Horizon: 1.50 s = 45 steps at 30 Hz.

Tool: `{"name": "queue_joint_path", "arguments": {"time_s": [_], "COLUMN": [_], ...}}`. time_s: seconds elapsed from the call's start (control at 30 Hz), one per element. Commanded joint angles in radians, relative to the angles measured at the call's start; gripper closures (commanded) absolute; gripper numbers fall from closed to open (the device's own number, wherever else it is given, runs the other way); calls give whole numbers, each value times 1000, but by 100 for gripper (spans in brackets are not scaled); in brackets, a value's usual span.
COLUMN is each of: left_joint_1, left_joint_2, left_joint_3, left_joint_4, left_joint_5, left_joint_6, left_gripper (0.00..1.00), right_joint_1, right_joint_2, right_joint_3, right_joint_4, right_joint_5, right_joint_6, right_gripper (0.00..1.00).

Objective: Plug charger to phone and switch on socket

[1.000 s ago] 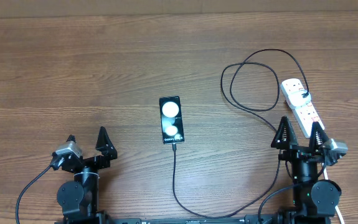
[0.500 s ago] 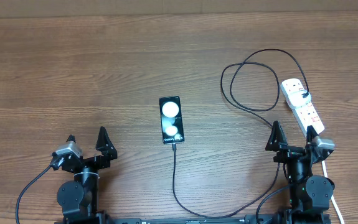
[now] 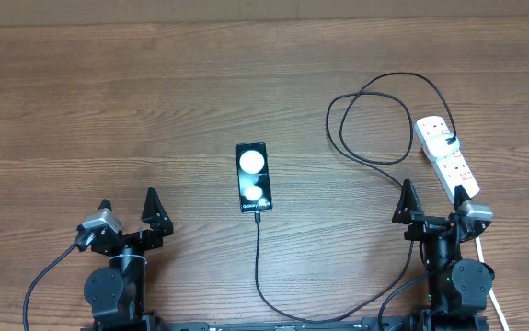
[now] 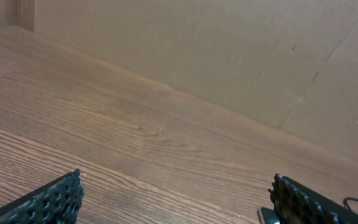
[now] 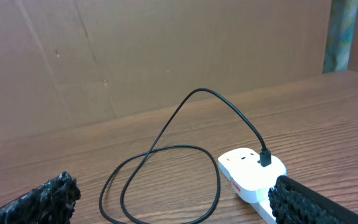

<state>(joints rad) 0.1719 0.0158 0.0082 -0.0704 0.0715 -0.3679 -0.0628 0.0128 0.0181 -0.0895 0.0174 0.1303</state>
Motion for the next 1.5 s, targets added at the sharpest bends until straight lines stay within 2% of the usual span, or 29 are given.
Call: {"name": "queue_joint_path", "arguments": {"time_s": [0.0,0.4,0.5,0.73,0.87,1.47], "left_joint_1": [5,-18,-61,-154,-161,-159], "left_joint_2": [-7,-13,-13,-13,-13,-11], "left_joint_3": [-3,-3,-3,-3,-3,-3], "left_joint_4": [-2,-3,-7,-8,-10,-8], "left_joint_5": [-1,-6,-89,-80,-78,-75], "left_joint_6": [-6,-6,8,300,390,388], "left_gripper": [0,0,0,0,0,0], "right_joint_1": [3,3,3,3,3,3], "right_joint_2": [-10,-10,-10,-10,-10,-10], "right_joint_3": [-10,-10,-10,-10,-10,-10], "right_joint_4": [8,7,8,8,7,7], "right_joint_5": [4,4,4,4,4,4], "right_joint_6": [-8,-8,-8,-8,-8,-8], "right_gripper": [0,0,0,0,0,0]}}
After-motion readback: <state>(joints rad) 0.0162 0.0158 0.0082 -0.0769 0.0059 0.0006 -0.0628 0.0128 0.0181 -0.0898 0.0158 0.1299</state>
